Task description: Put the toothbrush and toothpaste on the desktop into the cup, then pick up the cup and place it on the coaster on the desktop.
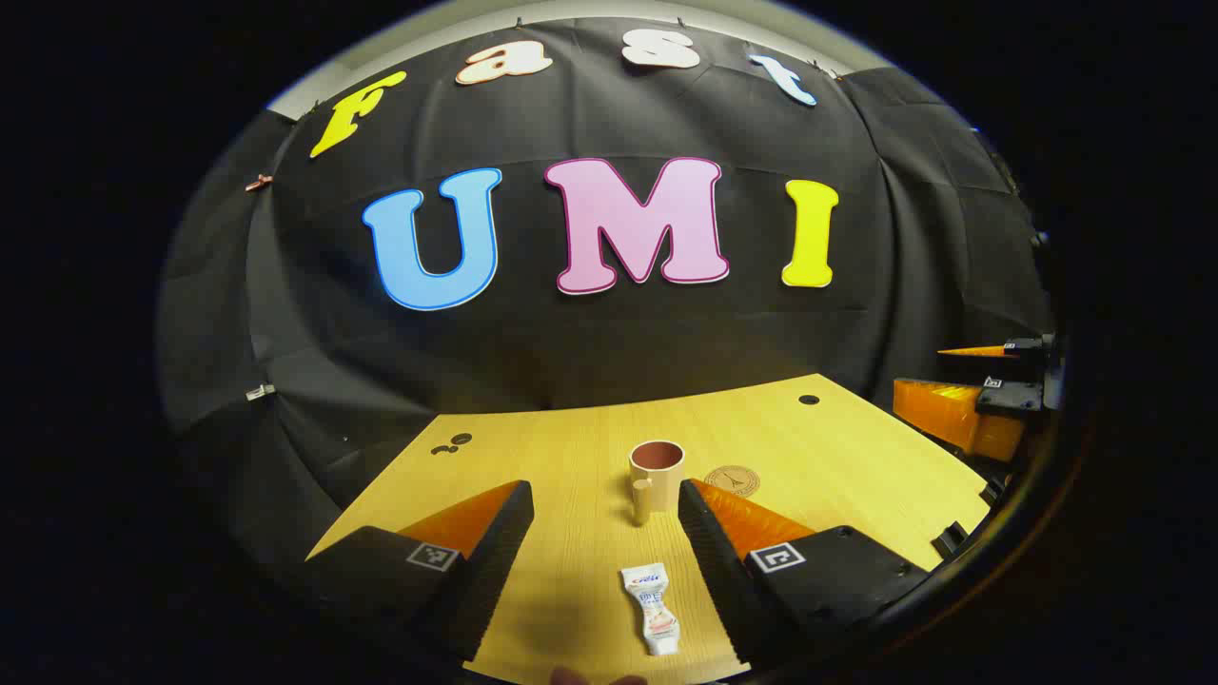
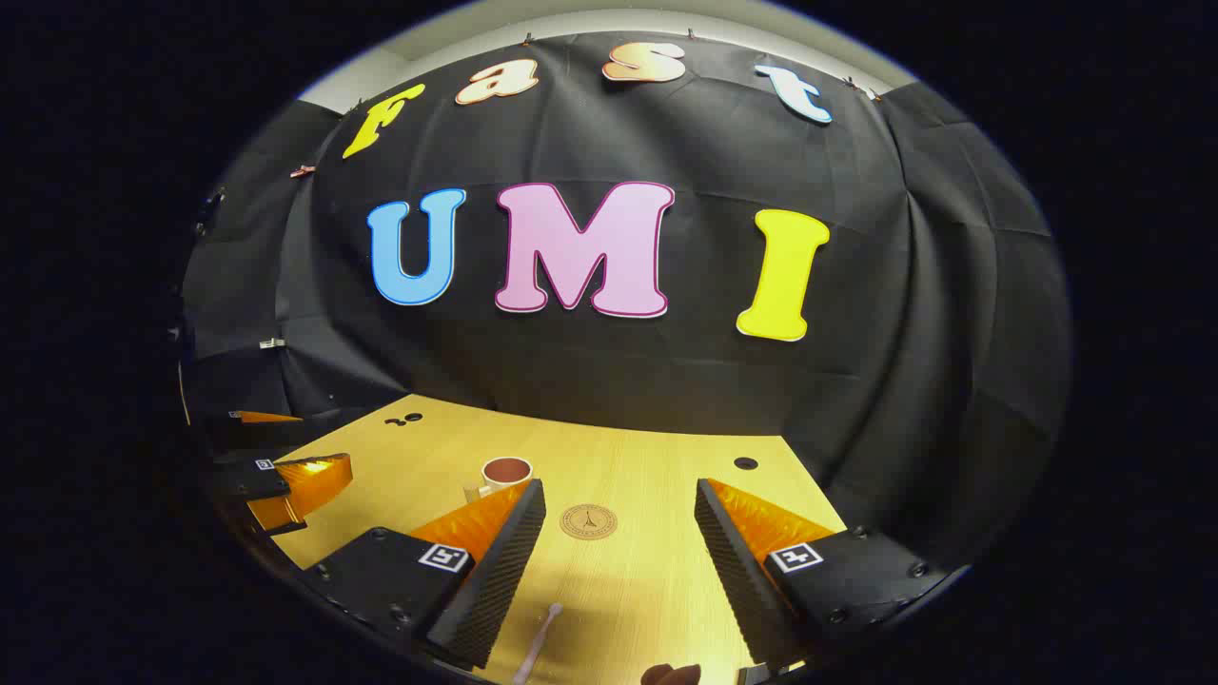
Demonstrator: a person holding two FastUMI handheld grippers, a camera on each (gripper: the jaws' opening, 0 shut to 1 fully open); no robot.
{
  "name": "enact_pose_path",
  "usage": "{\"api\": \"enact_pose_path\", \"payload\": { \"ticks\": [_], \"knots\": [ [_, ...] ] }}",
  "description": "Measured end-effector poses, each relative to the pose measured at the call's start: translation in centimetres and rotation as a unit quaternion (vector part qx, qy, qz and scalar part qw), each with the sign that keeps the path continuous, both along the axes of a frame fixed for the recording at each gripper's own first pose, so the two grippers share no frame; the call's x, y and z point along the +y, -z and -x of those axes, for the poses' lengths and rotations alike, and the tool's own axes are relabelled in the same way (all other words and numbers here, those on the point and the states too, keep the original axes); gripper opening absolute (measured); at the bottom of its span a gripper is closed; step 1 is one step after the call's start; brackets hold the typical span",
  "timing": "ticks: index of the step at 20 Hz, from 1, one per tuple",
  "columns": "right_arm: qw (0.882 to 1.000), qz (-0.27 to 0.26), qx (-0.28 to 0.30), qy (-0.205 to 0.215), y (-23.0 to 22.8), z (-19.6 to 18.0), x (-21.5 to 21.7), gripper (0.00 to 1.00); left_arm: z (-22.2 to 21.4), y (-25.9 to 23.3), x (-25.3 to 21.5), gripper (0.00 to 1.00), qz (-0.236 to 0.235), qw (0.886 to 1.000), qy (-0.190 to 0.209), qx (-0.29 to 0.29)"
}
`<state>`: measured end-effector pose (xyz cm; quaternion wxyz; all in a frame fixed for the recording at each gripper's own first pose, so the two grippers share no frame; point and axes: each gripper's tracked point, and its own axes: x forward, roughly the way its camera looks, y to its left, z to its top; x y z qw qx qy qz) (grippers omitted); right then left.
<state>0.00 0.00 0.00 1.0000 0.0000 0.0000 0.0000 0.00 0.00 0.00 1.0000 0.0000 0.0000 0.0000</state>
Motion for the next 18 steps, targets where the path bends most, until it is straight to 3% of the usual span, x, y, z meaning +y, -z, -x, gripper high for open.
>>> {"api": "enact_pose_path", "payload": {
  "ticks": [11,18],
  "knots": [
    [0.999,0.002,0.05,-0.008,4.1,-0.7,-0.4,0.97,-1.8,4.0,-2.3,0.95,-0.001,0.998,0.016,0.059],
    [0.997,-0.001,0.079,-0.014,6.4,-0.5,-0.7,0.97,-4.1,12.5,-4.4,0.94,0.006,0.984,0.034,0.172]
  ]
}}
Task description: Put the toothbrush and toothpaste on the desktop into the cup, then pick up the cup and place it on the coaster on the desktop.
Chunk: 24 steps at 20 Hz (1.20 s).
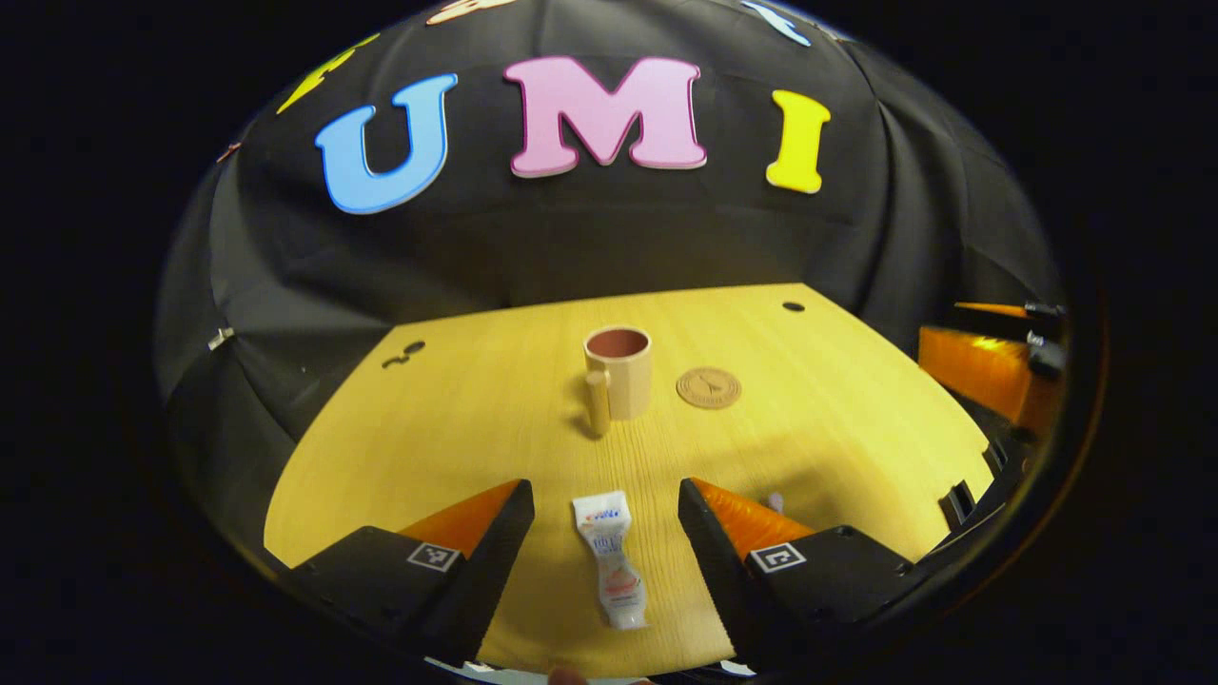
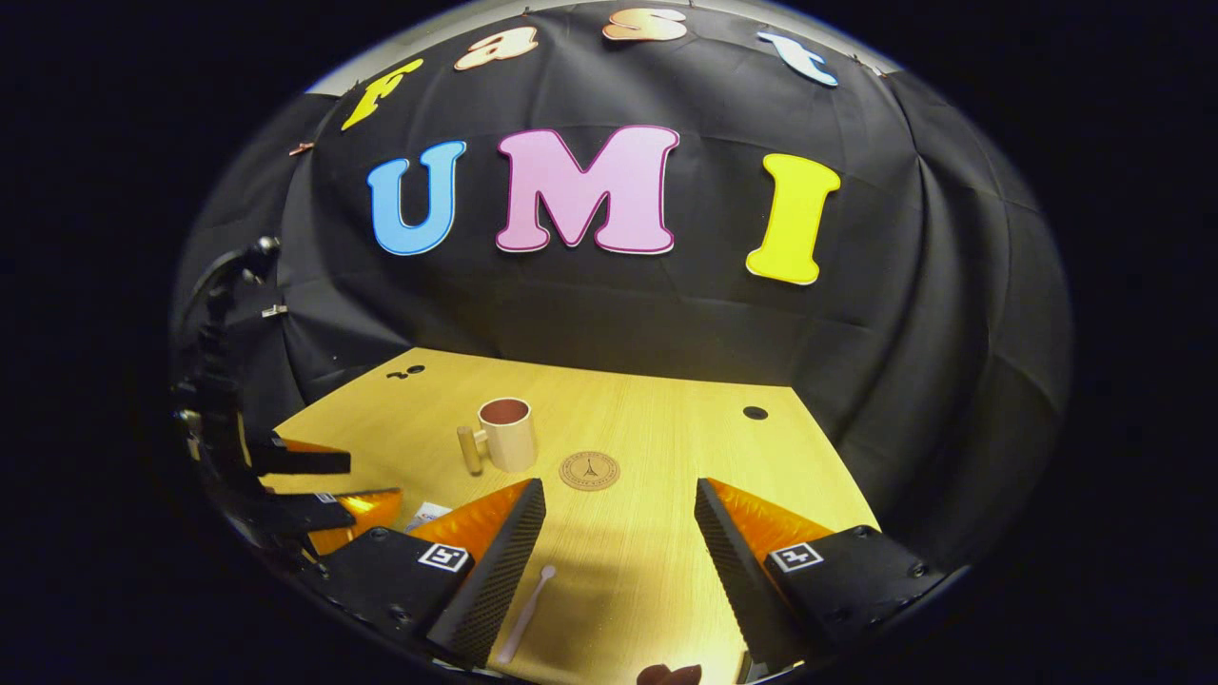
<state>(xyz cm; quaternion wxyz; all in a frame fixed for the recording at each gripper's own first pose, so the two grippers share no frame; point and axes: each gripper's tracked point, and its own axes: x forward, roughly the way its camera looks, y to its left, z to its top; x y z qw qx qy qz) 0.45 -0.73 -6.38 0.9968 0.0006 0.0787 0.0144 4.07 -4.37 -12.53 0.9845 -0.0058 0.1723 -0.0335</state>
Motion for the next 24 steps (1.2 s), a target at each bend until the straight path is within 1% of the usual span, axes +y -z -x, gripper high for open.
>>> {"api": "enact_pose_path", "payload": {
  "ticks": [3,9,11,12,14,15,18,20,21,22,23,24],
  "knots": [
    [1.0,0.0,0.012,0.0,1.0,-0.1,-0.3,0.97,-0.9,4.2,-0.3,0.95,0.013,0.998,-0.011,0.066],
    [0.999,-0.007,0.04,-0.003,2.9,-0.1,-0.5,0.97,-2.7,9.7,-0.2,0.95,0.008,0.987,-0.018,0.156],
    [0.999,-0.005,0.043,-0.003,3.1,0.0,-0.6,0.97,-3.3,10.5,-0.2,0.91,0.014,0.984,-0.02,0.178],
    [0.999,-0.005,0.047,-0.003,3.4,0.0,-0.7,0.97,-3.5,10.7,-0.2,0.88,0.014,0.982,-0.02,0.187],
    [0.998,-0.011,0.064,-0.002,4.3,0.0,-0.8,0.97,-3.6,11.4,-0.4,0.84,0.018,0.978,-0.017,0.208],
    [0.997,-0.014,0.072,-0.001,4.7,0.2,-0.7,0.98,-4.2,11.3,-0.6,0.84,0.023,0.978,-0.017,0.207],
    [0.996,-0.013,0.091,-0.001,5.9,0.3,-0.5,0.97,-4.1,11.4,-1.1,0.75,0.033,0.974,-0.011,0.224],
    [0.993,-0.02,0.114,-0.003,7.0,0.4,0.1,0.98,-4.2,11.4,-1.3,0.67,0.025,0.972,0.002,0.233],
    [0.991,-0.019,0.13,-0.005,8.0,0.6,0.9,0.97,-4.4,11.6,-1.9,0.49,0.016,0.971,0.014,0.24],
    [0.986,-0.005,0.166,-0.013,10.0,0.9,1.8,0.97,-4.6,11.0,-2.0,0.36,0.009,0.972,0.025,0.232],
    [0.983,-0.003,0.182,-0.019,10.9,0.9,2.5,0.98,-4.8,10.9,-2.1,0.32,0.007,0.972,0.03,0.231],
    [0.98,-0.005,0.198,-0.024,11.7,1.0,3.2,0.98,-5.0,11.0,-2.2,0.36,0.005,0.972,0.037,0.232]
  ]
}}
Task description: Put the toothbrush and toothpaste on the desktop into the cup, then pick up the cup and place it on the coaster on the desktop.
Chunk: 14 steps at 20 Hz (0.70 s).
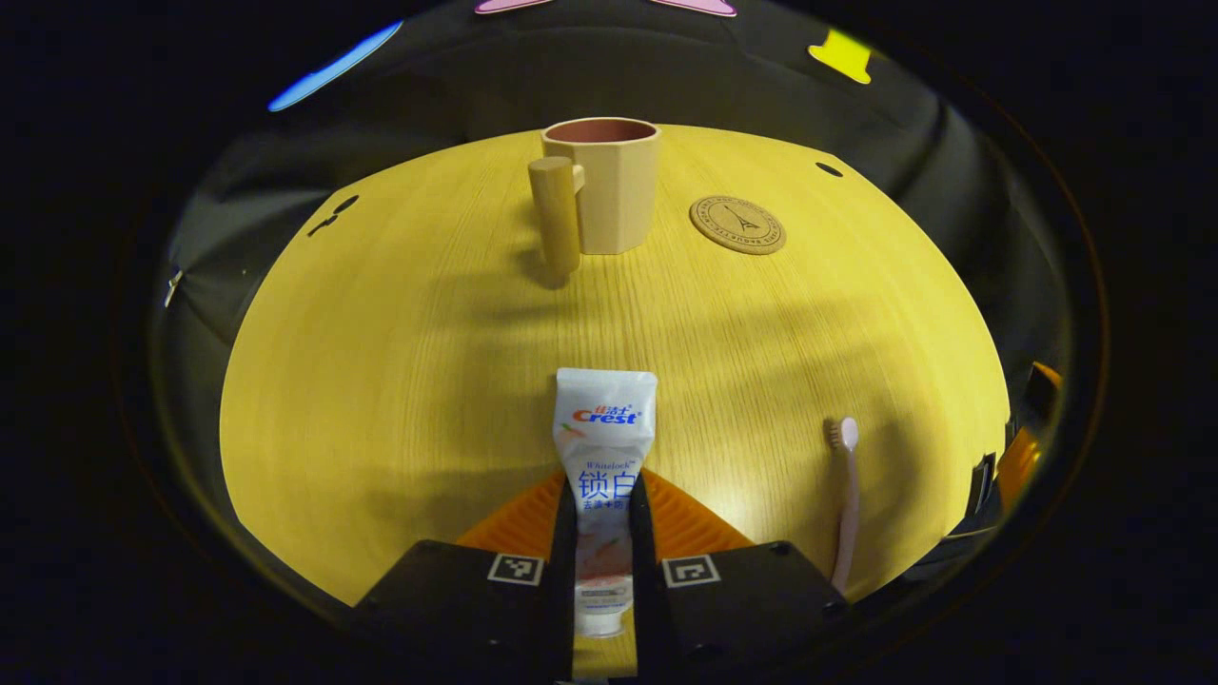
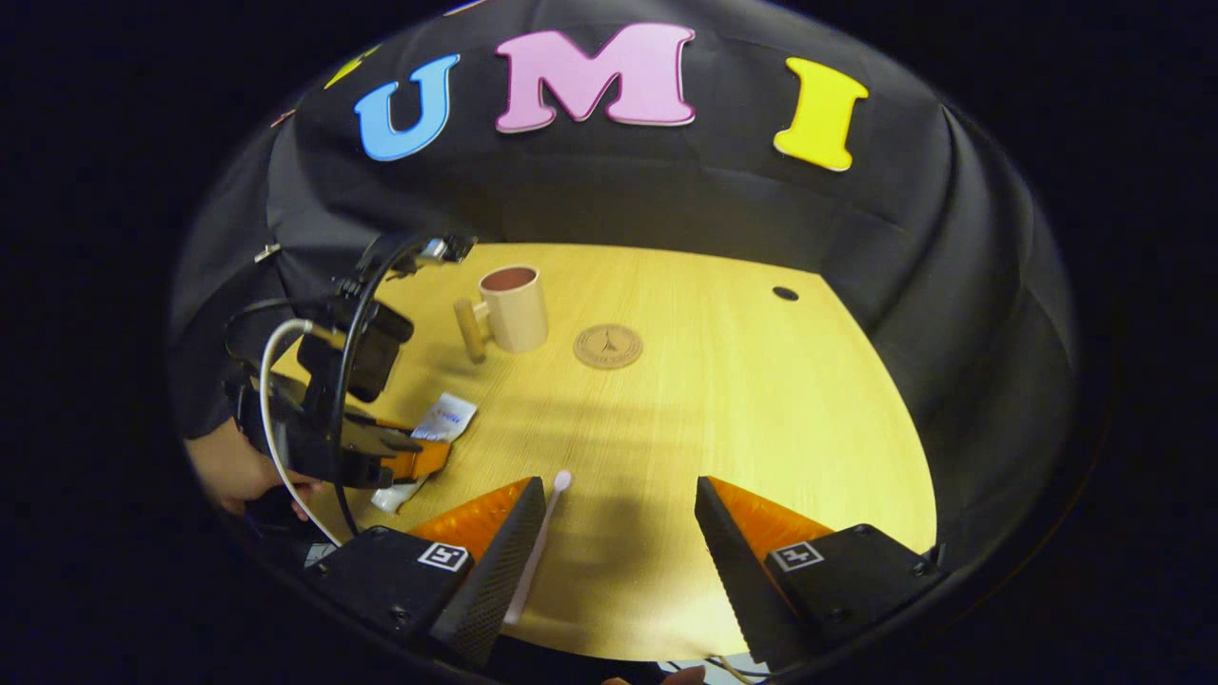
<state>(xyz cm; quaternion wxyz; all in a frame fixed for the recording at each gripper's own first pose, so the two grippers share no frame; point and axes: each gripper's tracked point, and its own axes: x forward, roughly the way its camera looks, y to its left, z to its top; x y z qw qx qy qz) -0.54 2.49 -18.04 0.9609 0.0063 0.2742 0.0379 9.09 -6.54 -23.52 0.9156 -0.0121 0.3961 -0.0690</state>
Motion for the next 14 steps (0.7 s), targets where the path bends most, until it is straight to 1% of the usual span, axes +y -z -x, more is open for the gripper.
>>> {"api": "enact_pose_path", "payload": {
  "ticks": [1,2,3,5,8,10,12,14],
  "knots": [
    [1.0,-0.003,0.019,-0.003,0.9,0.1,0.7,0.98,-0.2,0.1,-0.1,0.31,0.001,1.0,0.011,0.002],
    [0.999,-0.004,0.038,-0.005,1.9,0.1,1.4,0.98,-0.2,-0.1,0.0,0.3,0.003,1.0,0.022,0.003],
    [0.998,-0.005,0.065,-0.004,3.2,0.2,2.1,0.98,-0.1,-0.2,0.1,0.27,0.01,0.999,0.031,0.0],
    [0.994,-0.012,0.108,0.007,5.3,0.2,3.0,0.98,0.0,-0.3,0.1,0.24,0.018,0.998,0.055,-0.008],
    [0.99,-0.019,0.14,0.026,6.9,-0.3,4.4,0.96,1.6,-0.6,1.1,0.21,0.031,0.996,0.082,-0.014],
    [0.987,-0.005,0.154,0.04,7.5,-0.2,4.5,0.96,2.7,-1.6,2.7,0.21,0.035,0.995,0.086,-0.031],
    [0.985,-0.001,0.168,0.045,8.2,-0.4,5.2,0.96,4.0,-2.7,4.0,0.21,0.044,0.994,0.087,-0.045],
    [0.982,0.006,0.18,0.049,8.9,-0.6,5.5,0.93,5.2,-3.5,5.8,0.21,0.049,0.994,0.083,-0.056]
  ]
}}
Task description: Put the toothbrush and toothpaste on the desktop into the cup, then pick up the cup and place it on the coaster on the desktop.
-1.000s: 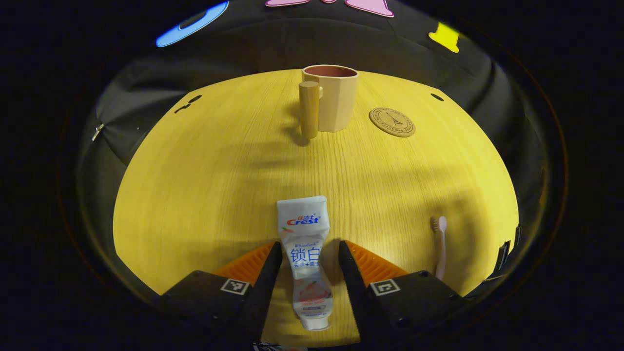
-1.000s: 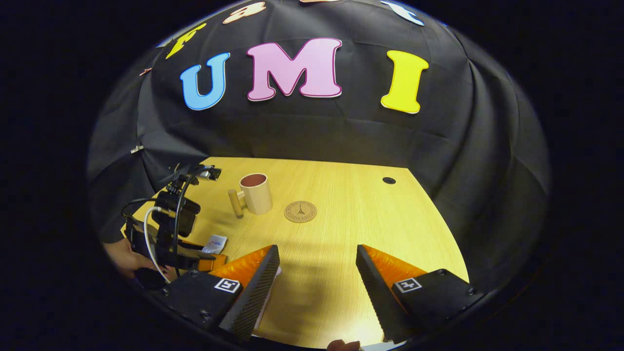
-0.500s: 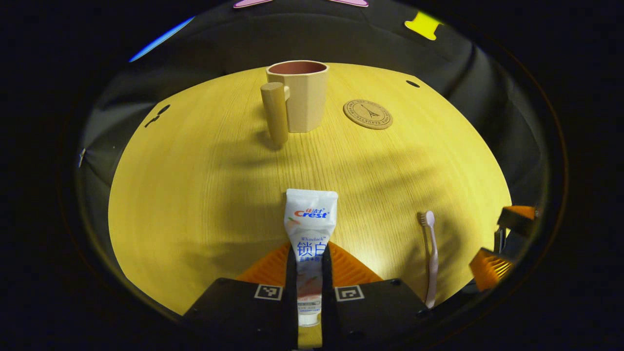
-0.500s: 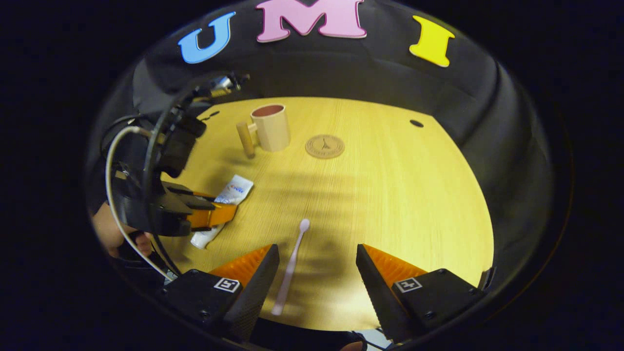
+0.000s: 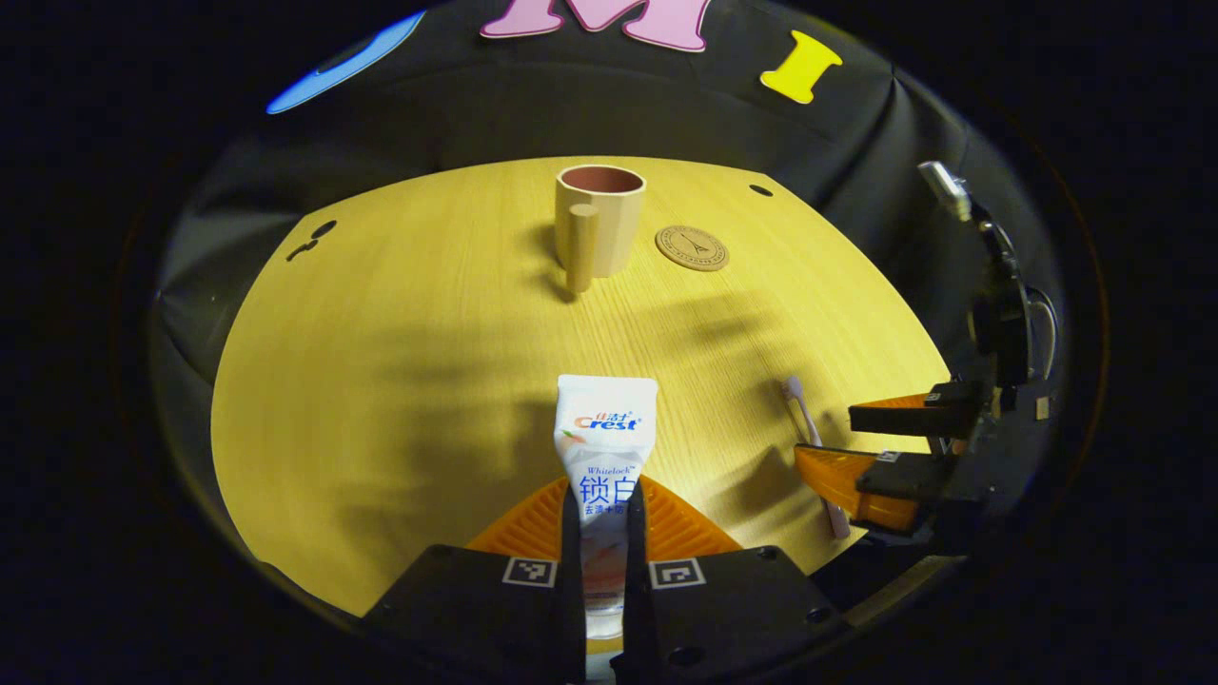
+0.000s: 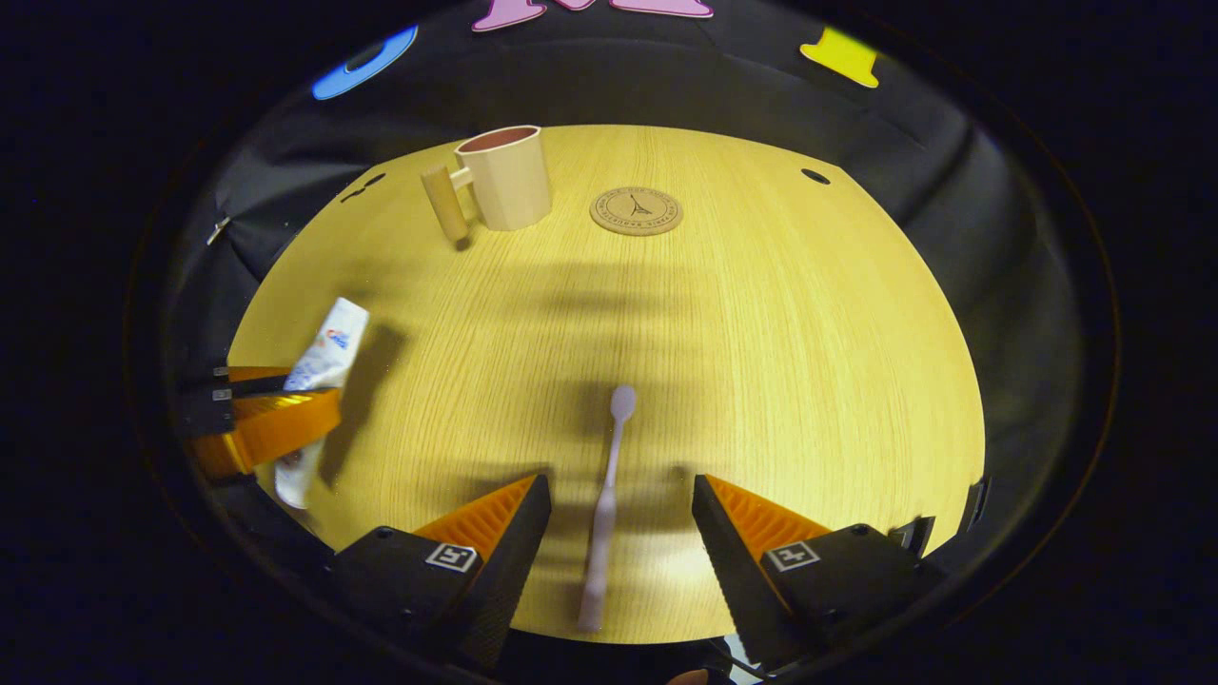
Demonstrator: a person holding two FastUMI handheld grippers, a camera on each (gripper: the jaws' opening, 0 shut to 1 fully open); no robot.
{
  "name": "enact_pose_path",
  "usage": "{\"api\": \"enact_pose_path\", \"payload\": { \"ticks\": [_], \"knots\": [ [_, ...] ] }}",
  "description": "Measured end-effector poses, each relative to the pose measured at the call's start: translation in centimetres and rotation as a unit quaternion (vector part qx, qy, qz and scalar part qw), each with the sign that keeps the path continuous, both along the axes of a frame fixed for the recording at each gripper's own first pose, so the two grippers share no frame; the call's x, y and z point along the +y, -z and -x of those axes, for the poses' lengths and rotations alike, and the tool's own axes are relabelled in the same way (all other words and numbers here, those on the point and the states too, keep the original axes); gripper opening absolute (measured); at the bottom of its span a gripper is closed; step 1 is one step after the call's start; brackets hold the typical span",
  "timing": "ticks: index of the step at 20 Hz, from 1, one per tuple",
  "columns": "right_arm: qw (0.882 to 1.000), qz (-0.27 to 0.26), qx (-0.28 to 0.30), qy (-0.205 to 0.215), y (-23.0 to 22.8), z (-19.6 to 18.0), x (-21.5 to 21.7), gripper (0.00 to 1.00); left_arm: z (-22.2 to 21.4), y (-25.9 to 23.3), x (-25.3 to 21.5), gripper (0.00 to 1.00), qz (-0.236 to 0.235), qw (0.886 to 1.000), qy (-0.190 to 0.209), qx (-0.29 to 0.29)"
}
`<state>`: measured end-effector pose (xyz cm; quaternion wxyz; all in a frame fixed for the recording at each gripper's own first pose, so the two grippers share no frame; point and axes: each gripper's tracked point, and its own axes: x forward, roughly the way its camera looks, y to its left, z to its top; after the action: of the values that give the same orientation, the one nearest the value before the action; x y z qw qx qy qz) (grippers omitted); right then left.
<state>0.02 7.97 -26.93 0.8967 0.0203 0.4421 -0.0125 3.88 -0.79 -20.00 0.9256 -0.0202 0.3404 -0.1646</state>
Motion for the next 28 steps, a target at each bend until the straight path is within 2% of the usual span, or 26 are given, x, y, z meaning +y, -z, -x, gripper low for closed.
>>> {"api": "enact_pose_path", "payload": {
  "ticks": [1,5,7,8,9,10,11,12,14,18,20,23,28],
  "knots": [
    [1.0,0.004,0.005,0.001,0.2,0.0,0.2,0.88,0.5,-0.2,0.7,0.21,0.005,1.0,-0.004,-0.003],
    [1.0,0.007,0.021,0.006,0.7,-0.5,0.8,0.8,2.4,-0.8,3.5,0.2,0.028,0.999,-0.022,-0.008],
    [0.999,-0.021,0.037,0.007,1.0,-0.4,1.8,0.65,3.0,-0.5,4.5,0.21,0.028,0.999,-0.029,-0.007],
    [0.999,-0.022,0.037,0.016,0.8,-0.4,1.5,0.5,3.0,-0.5,4.8,0.2,0.03,0.999,-0.031,-0.007],
    [0.999,-0.022,0.038,0.02,1.0,-0.4,1.4,0.3,3.0,-0.4,4.9,0.2,0.033,0.999,-0.033,-0.008],
    [0.999,-0.025,0.041,0.026,1.1,-0.5,1.3,0.29,3.0,-0.4,4.9,0.16,0.037,0.999,-0.037,-0.008],
    [0.998,-0.027,0.042,0.028,0.9,-0.5,1.4,0.1,3.0,-0.3,5.0,0.16,0.043,0.998,-0.04,-0.007],
    [0.998,-0.03,0.048,0.027,1.0,-0.5,1.4,0.1,2.9,-0.5,4.8,0.2,0.05,0.998,-0.043,-0.009],
    [0.998,-0.049,0.03,0.024,0.6,-1.0,1.8,0.05,2.2,-1.7,4.5,0.21,0.062,0.997,-0.048,-0.024],
    [0.992,-0.095,-0.08,-0.002,-3.2,-2.4,2.6,0.05,-0.1,-7.1,3.4,0.21,0.101,0.989,-0.051,-0.093],
    [0.982,-0.11,-0.15,-0.022,-6.4,-3.2,2.4,0.05,-2.3,-12.0,2.8,0.2,0.133,0.978,-0.057,-0.152],
    [0.966,-0.139,-0.214,-0.029,-10.0,-4.3,1.5,0.05,-5.4,-18.6,2.3,0.2,0.174,0.957,-0.066,-0.223],
    [0.952,-0.187,-0.239,-0.033,-13.3,-5.6,0.0,0.05,-10.9,-25.1,1.5,0.19,0.195,0.929,-0.08,-0.305]
  ]
}}
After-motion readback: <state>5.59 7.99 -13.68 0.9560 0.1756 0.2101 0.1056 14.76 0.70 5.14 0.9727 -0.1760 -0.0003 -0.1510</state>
